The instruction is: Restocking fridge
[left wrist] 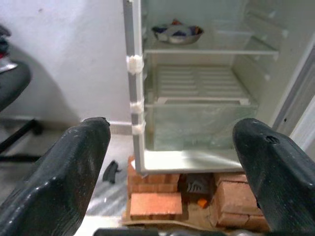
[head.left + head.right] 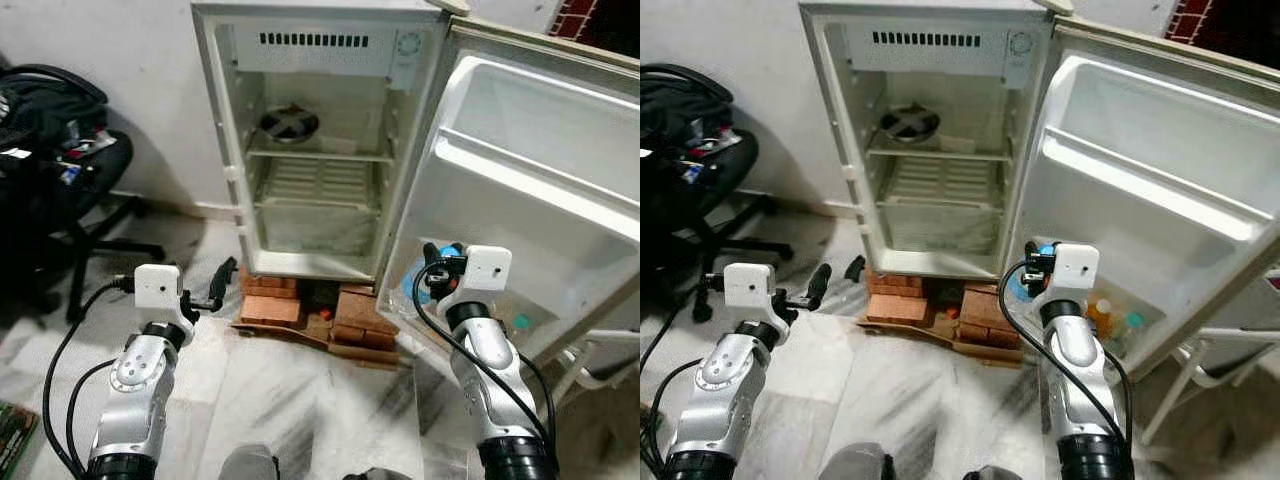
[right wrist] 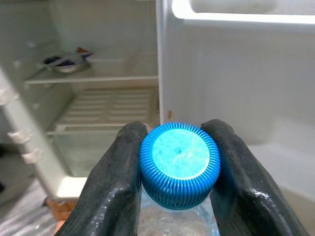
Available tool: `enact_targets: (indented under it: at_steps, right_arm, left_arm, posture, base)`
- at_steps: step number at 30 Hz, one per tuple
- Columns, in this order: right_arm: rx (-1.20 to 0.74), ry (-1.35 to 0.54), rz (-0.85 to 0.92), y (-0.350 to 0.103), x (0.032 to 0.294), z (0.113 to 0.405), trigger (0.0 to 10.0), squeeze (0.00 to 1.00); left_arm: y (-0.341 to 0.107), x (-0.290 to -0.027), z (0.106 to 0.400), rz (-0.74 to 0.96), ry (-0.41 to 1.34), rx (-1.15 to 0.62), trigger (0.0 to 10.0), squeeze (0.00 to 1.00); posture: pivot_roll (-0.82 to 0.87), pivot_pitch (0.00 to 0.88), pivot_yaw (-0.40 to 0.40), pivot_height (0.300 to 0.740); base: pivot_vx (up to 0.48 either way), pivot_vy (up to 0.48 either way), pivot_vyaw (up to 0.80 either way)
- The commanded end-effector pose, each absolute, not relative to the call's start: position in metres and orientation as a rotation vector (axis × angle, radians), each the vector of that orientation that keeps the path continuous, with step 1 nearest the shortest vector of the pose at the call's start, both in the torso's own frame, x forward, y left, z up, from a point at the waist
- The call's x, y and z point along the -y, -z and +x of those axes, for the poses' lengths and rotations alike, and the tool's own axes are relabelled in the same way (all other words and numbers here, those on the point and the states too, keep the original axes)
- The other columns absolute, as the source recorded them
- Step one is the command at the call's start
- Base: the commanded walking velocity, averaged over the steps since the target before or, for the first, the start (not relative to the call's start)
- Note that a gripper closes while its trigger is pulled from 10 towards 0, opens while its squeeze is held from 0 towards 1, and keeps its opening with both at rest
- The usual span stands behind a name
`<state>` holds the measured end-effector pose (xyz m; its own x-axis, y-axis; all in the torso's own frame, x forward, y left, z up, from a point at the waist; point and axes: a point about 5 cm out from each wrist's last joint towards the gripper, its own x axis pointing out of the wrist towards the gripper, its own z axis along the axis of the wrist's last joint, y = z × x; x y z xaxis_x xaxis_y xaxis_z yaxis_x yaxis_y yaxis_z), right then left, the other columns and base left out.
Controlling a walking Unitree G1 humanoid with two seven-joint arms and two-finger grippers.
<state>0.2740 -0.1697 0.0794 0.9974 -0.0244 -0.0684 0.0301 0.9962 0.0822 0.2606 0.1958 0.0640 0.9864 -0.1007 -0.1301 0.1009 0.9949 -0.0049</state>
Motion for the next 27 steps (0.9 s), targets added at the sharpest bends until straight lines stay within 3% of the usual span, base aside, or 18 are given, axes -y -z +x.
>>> enact_targets:
  at_steps: [1, 15, 27]
  right_arm:
    - [-0.042, 0.017, 0.088, -0.083, 0.165, 0.275, 10.0, 0.0]
    - [-0.025, 0.054, 0.045, -0.087, 0.172, 0.278, 10.0, 0.0]
    - [-0.015, 0.116, 0.023, -0.09, 0.18, 0.28, 10.0, 0.0]
  left_arm:
    - [-0.064, -0.199, 0.261, 0.021, 0.094, -0.146, 10.0, 0.0]
    - [-0.062, -0.199, 0.263, 0.059, 0.125, -0.153, 10.0, 0.0]
    - [-0.064, -0.204, 0.26, 0.048, 0.155, -0.148, 10.0, 0.0]
  posture:
    - [0.01, 0.033, -0.019, 0.74]
    - [0.01, 0.058, -0.026, 0.74]
    - [0.01, 0.065, -0.027, 0.74]
  base:
    - [0.0, 0.371, -0.44]
    - [0.058, 0.429, -0.03]
    - [0.0, 0.0, 0.0]
